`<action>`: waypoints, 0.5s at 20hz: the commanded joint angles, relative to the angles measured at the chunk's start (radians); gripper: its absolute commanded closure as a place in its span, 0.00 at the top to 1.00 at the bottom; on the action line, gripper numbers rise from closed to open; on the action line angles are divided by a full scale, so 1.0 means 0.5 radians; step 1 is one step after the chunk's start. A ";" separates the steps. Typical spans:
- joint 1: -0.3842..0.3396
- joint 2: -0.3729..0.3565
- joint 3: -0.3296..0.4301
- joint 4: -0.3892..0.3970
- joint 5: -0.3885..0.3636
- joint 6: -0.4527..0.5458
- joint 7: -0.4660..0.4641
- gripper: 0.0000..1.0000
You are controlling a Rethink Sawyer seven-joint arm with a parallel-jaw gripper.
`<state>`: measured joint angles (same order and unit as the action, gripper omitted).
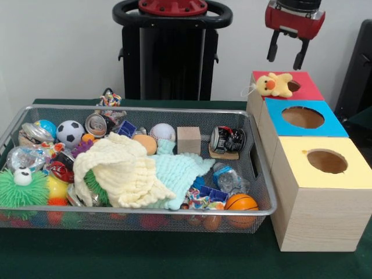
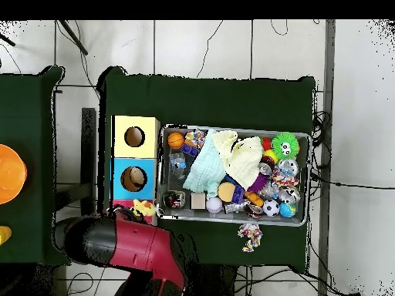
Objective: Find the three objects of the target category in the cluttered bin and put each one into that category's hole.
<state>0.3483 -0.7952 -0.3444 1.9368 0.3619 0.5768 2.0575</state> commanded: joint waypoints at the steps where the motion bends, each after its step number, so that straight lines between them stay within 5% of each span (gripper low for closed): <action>1: -0.068 0.018 0.242 0.093 0.129 0.174 0.382 1.00; 10: -0.078 0.031 0.172 0.056 0.065 0.210 0.384 1.00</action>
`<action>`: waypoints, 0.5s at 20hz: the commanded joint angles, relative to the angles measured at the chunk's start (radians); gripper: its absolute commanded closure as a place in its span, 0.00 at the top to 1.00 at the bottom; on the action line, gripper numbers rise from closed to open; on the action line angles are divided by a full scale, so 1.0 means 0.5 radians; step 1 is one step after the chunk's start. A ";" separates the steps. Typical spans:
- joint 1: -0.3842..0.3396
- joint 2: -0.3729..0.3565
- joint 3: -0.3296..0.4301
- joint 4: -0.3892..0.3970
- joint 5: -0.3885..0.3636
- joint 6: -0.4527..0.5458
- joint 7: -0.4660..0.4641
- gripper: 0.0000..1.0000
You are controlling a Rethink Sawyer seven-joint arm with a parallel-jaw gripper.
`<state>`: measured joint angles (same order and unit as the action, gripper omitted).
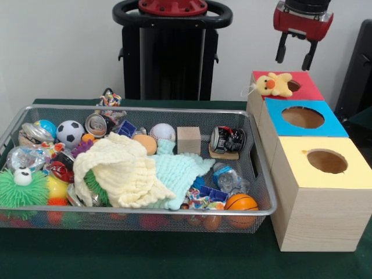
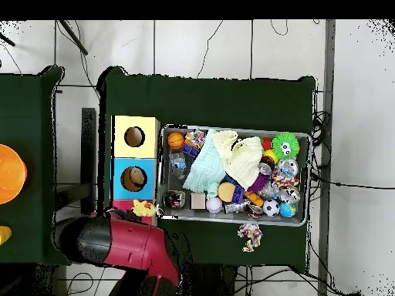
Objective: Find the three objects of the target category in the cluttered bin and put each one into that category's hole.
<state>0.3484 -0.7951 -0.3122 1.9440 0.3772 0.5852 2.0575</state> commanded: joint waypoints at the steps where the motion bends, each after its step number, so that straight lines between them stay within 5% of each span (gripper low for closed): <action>1: -0.081 0.033 0.101 0.043 0.029 0.183 0.380 1.00; 10: -0.148 0.103 0.014 0.024 -0.136 0.091 0.226 1.00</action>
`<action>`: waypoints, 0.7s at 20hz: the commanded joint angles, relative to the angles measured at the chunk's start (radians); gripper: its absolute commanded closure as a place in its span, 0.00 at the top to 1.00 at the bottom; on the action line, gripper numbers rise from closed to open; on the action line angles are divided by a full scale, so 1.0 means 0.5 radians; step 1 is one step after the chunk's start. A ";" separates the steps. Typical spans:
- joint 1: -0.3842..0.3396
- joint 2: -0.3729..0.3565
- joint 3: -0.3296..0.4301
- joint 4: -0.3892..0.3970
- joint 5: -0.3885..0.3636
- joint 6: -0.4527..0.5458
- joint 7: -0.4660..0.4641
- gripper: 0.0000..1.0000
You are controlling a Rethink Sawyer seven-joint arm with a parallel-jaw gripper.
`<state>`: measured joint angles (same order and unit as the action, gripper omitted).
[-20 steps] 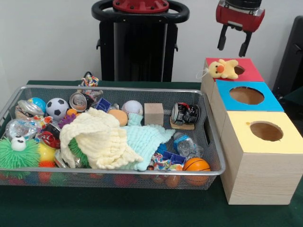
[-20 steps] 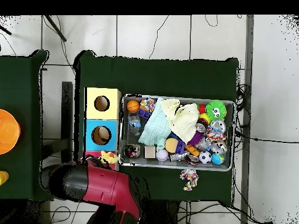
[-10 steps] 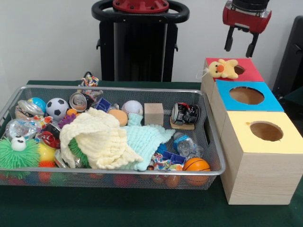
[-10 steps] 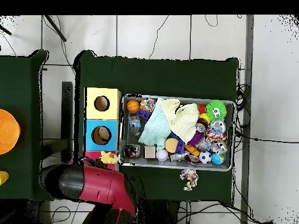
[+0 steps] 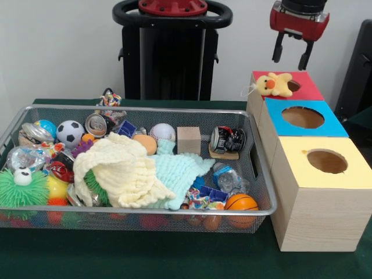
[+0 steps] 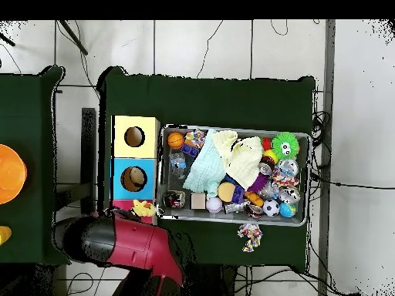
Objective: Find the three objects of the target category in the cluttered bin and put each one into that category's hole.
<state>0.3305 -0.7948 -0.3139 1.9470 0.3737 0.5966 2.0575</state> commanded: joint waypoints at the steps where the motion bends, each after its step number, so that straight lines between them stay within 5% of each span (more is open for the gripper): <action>1: -0.120 0.107 0.016 0.020 -0.139 0.055 0.216 1.00; 14: -0.347 0.202 0.245 0.194 -0.149 -0.413 0.140 1.00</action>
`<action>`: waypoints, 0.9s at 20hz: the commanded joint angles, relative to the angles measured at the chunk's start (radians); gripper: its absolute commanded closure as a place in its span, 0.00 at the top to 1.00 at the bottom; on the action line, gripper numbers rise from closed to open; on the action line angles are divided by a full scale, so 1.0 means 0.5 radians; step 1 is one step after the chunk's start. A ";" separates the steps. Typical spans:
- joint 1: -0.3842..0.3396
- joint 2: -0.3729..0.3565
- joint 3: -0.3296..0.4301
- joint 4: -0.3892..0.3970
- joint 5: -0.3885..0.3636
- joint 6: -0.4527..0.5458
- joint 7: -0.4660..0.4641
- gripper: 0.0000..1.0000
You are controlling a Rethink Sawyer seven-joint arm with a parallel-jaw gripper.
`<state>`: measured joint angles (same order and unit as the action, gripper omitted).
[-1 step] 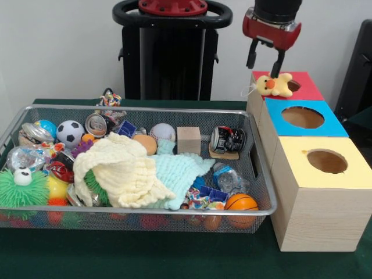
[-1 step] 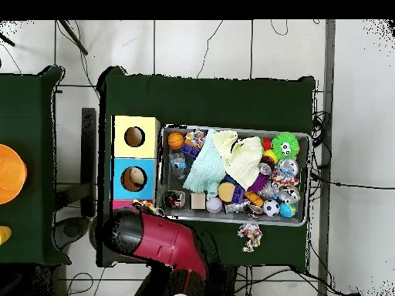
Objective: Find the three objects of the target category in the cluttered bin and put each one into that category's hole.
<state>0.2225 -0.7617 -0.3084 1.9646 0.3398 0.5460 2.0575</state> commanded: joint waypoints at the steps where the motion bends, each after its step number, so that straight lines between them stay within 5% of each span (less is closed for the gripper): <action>1: -0.148 0.153 0.254 0.169 -0.085 -0.355 0.145 1.00; 6: -0.298 0.175 0.478 0.269 -0.013 -0.610 0.185 1.00; 16: -0.654 0.105 0.998 0.496 0.119 -0.814 0.379 1.00; 17: -0.689 0.103 1.042 0.519 0.131 -0.838 0.411 0.00; 18: -0.701 0.104 1.059 0.517 0.117 -0.843 0.406 0.00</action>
<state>-0.0582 -0.7243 -0.0033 2.1192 0.3440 0.1945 2.0575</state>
